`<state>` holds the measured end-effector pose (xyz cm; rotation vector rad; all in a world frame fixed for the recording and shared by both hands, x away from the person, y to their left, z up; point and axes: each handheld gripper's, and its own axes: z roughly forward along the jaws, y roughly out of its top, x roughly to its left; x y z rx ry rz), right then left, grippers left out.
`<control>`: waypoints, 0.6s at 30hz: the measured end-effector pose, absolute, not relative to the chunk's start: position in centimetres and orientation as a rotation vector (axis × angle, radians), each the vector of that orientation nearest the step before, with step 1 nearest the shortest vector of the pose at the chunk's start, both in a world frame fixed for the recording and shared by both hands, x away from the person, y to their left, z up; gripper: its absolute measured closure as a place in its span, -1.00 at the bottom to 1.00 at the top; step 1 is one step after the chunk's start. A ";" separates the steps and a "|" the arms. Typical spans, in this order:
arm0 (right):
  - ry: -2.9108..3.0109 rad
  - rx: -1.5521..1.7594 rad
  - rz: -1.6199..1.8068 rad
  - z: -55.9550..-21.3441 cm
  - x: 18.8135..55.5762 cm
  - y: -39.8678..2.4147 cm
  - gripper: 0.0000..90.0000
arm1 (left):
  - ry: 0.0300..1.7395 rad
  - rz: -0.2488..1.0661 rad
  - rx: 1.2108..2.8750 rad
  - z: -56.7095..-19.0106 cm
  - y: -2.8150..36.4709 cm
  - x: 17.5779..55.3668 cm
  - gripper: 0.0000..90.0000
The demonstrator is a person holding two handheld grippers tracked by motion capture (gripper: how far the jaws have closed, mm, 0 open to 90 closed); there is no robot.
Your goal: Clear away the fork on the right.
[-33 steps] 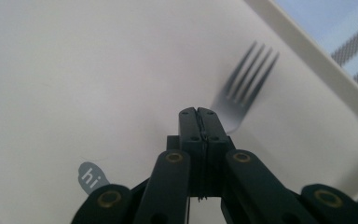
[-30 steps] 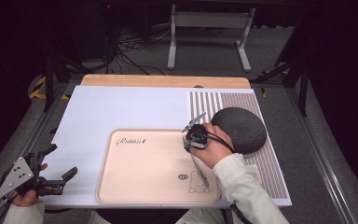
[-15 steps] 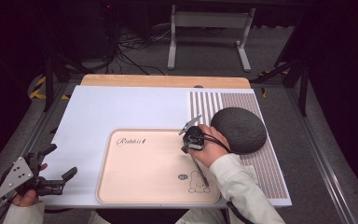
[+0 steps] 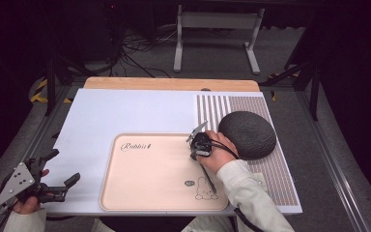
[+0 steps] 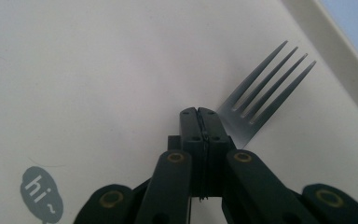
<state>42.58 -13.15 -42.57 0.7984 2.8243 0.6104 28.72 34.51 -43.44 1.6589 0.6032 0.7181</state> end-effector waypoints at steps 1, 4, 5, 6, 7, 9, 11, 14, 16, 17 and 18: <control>2.825 0.798 0.608 -42.6 42.6 -13.1 1.00 | 0.602 0.720 1.665 -43.4 34.5 28.7 -1.00; 2.828 0.796 0.600 -42.5 42.6 -13.1 1.00 | 0.599 0.721 1.669 -43.4 34.6 28.7 -1.00; 2.827 0.797 0.599 -42.5 42.6 -13.1 1.00 | 0.600 0.719 1.665 -43.4 34.5 28.7 -1.00; 2.827 0.799 0.598 -42.5 42.6 -13.1 1.00 | 0.601 0.721 1.663 -43.4 34.5 28.7 -1.00; 2.827 0.798 0.597 -42.5 42.6 -13.0 1.00 | 0.603 0.720 1.660 -43.4 34.5 28.7 -1.00; 2.828 0.794 0.598 -42.5 42.6 -13.1 1.00 | 0.602 0.719 1.658 -43.4 34.5 28.7 -1.00; 2.827 0.791 0.590 -42.5 42.6 -13.2 1.00 | 0.603 0.719 1.661 -43.4 34.5 28.7 -1.00; 2.814 0.803 0.587 -42.5 42.7 -13.4 1.00 | 0.601 0.721 1.661 -43.4 34.5 28.7 -1.00; 2.809 0.821 0.592 -42.5 42.8 -13.6 1.00 | 0.601 0.722 1.663 -43.4 34.6 28.7 -1.00; 2.806 0.826 0.590 -42.5 42.8 -13.8 1.00 | 0.603 0.718 1.657 -43.5 34.5 28.7 -1.00; 2.800 0.836 0.583 -42.5 42.9 -14.0 1.00 | 0.598 0.723 1.658 -43.4 34.5 28.7 -1.00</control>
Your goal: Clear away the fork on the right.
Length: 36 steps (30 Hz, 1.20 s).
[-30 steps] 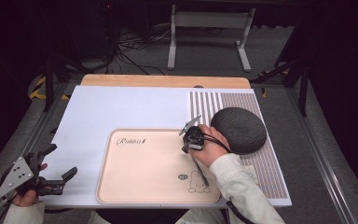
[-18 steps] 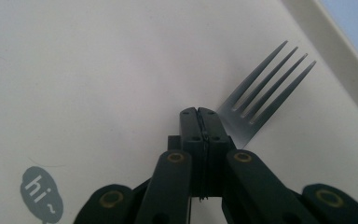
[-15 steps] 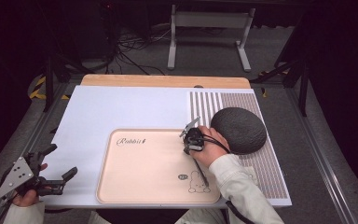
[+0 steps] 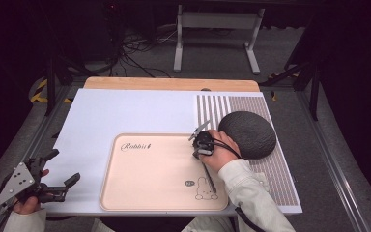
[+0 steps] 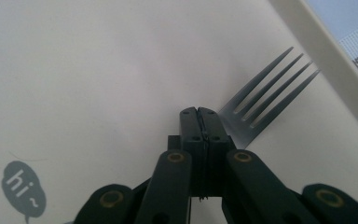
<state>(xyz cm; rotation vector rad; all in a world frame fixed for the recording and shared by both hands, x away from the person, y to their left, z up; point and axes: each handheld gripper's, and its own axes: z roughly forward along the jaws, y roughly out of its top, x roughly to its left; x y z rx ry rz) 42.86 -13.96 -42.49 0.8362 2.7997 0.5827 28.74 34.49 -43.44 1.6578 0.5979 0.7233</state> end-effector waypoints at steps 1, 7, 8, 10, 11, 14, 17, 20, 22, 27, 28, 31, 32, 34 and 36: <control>2.799 0.842 0.585 -42.5 42.9 -14.1 1.00 | 0.599 0.722 1.662 -43.4 34.5 28.7 -1.00; 2.778 0.888 0.578 -42.5 43.1 -15.0 1.00 | 0.597 0.723 1.668 -43.4 34.5 28.7 -1.00; 2.775 0.893 0.579 -42.5 43.1 -15.2 1.00 | 0.597 0.724 1.668 -43.4 34.5 28.7 -1.00; 2.770 0.900 0.575 -42.4 43.1 -15.4 1.00 | 0.597 0.724 1.668 -43.4 34.5 28.7 -1.00; 2.767 0.908 0.573 -42.4 43.1 -15.5 1.00 | 0.596 0.723 1.668 -43.4 34.5 28.7 -1.00; 2.762 0.917 0.567 -42.4 43.1 -15.9 1.00 | 0.600 0.722 1.664 -43.4 34.5 28.7 -1.00; 2.757 0.925 0.561 -42.4 43.1 -16.1 1.00 | 0.599 0.722 1.662 -43.4 34.5 28.7 -1.00; 2.751 0.938 0.553 -42.4 43.1 -16.3 1.00 | 0.598 0.723 1.664 -43.4 34.5 28.7 -1.00; 2.752 0.941 0.552 -42.3 43.1 -16.4 1.00 | 0.599 0.722 1.664 -43.4 34.5 28.7 -1.00; 2.744 0.953 0.556 -42.4 43.1 -16.8 1.00 | 0.596 0.724 1.669 -43.4 34.5 28.7 -1.00; 2.741 0.951 0.556 -42.4 43.1 -16.8 1.00 | 0.596 0.723 1.668 -43.4 34.5 28.7 -1.00; 2.740 0.955 0.556 -42.4 43.1 -16.9 1.00 | 0.598 0.723 1.664 -43.4 34.5 28.7 -1.00; 2.741 0.953 0.555 -42.4 43.1 -17.0 1.00 | 0.598 0.722 1.662 -43.4 34.5 28.7 -1.00; 2.736 0.954 0.556 -42.4 43.1 -16.9 0.99 | 0.598 0.722 1.663 -43.4 34.5 28.7 -1.00; 2.735 0.955 0.575 -42.4 43.0 -16.9 0.94 | 0.598 0.722 1.663 -43.4 34.5 28.7 -1.00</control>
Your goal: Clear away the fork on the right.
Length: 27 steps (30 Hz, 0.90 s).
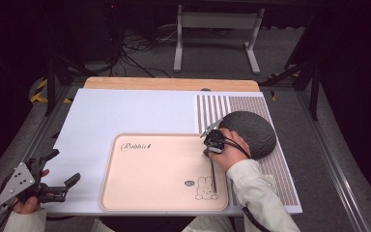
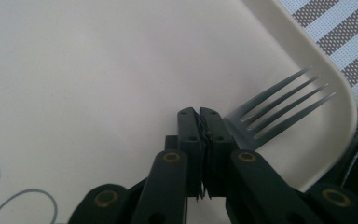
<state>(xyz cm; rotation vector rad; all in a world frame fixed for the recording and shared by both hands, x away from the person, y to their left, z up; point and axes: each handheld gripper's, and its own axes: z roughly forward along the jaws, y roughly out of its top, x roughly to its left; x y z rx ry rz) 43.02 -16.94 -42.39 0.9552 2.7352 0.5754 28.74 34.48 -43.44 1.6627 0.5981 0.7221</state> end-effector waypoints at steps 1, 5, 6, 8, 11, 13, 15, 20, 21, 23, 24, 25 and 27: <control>2.734 0.954 0.584 -42.4 43.0 -17.0 0.90 | 0.596 0.725 1.670 -43.4 34.5 28.7 -1.00; 2.710 0.925 0.652 -41.7 42.8 -17.2 0.73 | 0.598 0.723 1.670 -43.5 34.5 28.8 -1.00; 2.701 0.919 0.661 -41.4 42.7 -17.2 0.70 | 0.595 0.729 1.673 -43.4 34.5 28.8 -1.00; 2.674 0.906 0.700 -40.8 42.5 -17.4 0.55 | 0.596 0.728 1.672 -43.4 34.5 28.8 -1.00; 2.649 0.872 0.747 -39.8 42.2 -17.7 0.37 | 0.599 0.722 1.671 -43.5 34.5 28.8 -1.00; 2.636 0.853 0.768 -39.1 41.9 -17.9 0.32 | 0.600 0.722 1.667 -43.5 34.5 28.8 -1.00; 2.617 0.838 0.795 -38.3 41.5 -18.2 0.27 | 0.600 0.722 1.668 -43.5 34.4 28.8 -1.00; 2.588 0.830 0.835 -37.1 40.8 -18.9 0.15 | 0.604 0.718 1.665 -43.5 34.4 28.8 -1.00; 2.585 0.832 0.847 -36.9 40.6 -19.1 0.12 | 0.604 0.718 1.666 -43.5 34.4 28.8 -1.00; 2.571 0.838 0.871 -36.6 40.3 -19.4 0.08 | 0.606 0.717 1.664 -43.5 34.4 28.8 -1.00; 2.571 0.838 0.871 -36.6 40.3 -19.4 0.08 | 0.606 0.717 1.664 -43.5 34.4 28.8 -1.00; 2.563 0.839 0.877 -36.4 40.2 -19.6 0.07 | 0.606 0.717 1.665 -43.5 34.4 28.8 -1.00; 2.556 0.842 0.897 -36.2 39.8 -19.9 0.05 | 0.606 0.717 1.668 -43.5 34.4 28.8 -1.00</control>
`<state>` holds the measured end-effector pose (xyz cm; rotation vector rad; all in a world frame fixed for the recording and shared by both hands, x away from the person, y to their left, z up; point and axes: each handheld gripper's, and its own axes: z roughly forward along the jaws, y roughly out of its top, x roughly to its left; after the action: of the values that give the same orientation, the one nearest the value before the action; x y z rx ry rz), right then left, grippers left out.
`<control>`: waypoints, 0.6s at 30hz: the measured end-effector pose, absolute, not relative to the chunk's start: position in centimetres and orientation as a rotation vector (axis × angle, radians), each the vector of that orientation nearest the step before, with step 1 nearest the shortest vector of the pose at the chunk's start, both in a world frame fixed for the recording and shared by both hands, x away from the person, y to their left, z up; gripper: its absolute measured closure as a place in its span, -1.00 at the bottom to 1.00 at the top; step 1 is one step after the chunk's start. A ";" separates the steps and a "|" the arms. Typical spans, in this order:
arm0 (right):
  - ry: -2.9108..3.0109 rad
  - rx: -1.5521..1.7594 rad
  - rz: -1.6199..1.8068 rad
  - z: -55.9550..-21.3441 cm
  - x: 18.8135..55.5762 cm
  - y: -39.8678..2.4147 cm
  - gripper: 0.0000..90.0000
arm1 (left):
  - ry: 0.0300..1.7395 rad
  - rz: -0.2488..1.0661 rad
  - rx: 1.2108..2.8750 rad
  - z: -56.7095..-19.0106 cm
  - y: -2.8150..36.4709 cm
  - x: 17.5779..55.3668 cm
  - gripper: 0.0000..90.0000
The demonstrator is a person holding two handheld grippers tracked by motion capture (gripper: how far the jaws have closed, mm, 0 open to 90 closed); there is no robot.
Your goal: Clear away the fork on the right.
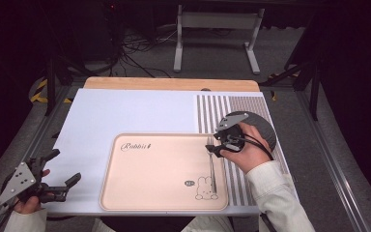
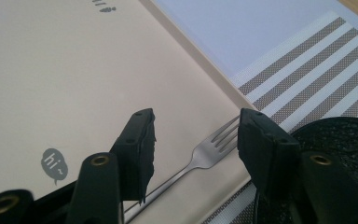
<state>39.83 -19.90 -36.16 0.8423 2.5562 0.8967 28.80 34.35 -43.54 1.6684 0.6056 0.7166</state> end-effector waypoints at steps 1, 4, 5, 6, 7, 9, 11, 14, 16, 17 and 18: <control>2.553 0.843 0.901 -36.1 39.7 -20.0 0.05 | 0.607 0.716 1.666 -43.5 34.4 28.8 -1.00; 2.537 0.835 0.916 -35.7 39.2 -20.4 0.02 | 0.606 0.717 1.665 -43.5 34.4 28.8 -1.00; 2.533 0.827 0.930 -35.6 39.1 -20.5 0.00 | 0.604 0.721 1.664 -43.5 34.4 28.8 -1.00; 2.524 0.831 0.944 -35.4 38.9 -20.7 -0.02 | 0.603 0.720 1.666 -43.5 34.4 28.8 -1.00; 2.517 0.834 0.955 -35.3 38.8 -20.7 -0.04 | 0.604 0.721 1.666 -43.5 34.4 28.8 -1.00; 2.499 0.811 0.985 -35.2 38.6 -21.1 -0.15 | 0.605 0.717 1.665 -43.5 34.3 28.8 -1.00; 2.469 0.787 1.008 -35.1 38.4 -21.4 -0.27 | 0.603 0.720 1.664 -43.5 34.4 28.8 -1.00; 2.431 0.791 1.050 -35.0 38.0 -22.0 -0.39 | 0.604 0.720 1.664 -43.5 34.4 28.8 -1.00; 2.401 0.778 1.085 -34.8 37.6 -22.4 -0.43 | 0.605 0.717 1.665 -43.5 34.3 28.8 -1.00; 2.386 0.769 1.118 -34.7 37.4 -22.7 -0.43 | 0.605 0.716 1.668 -43.5 34.3 28.8 -1.00; 2.370 0.780 1.139 -34.6 37.1 -22.9 -0.46 | 0.605 0.716 1.668 -43.5 34.3 28.8 -1.00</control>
<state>37.13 -22.88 -34.58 0.7799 2.3699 1.1387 28.76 34.35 -43.51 1.6678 0.6048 0.7163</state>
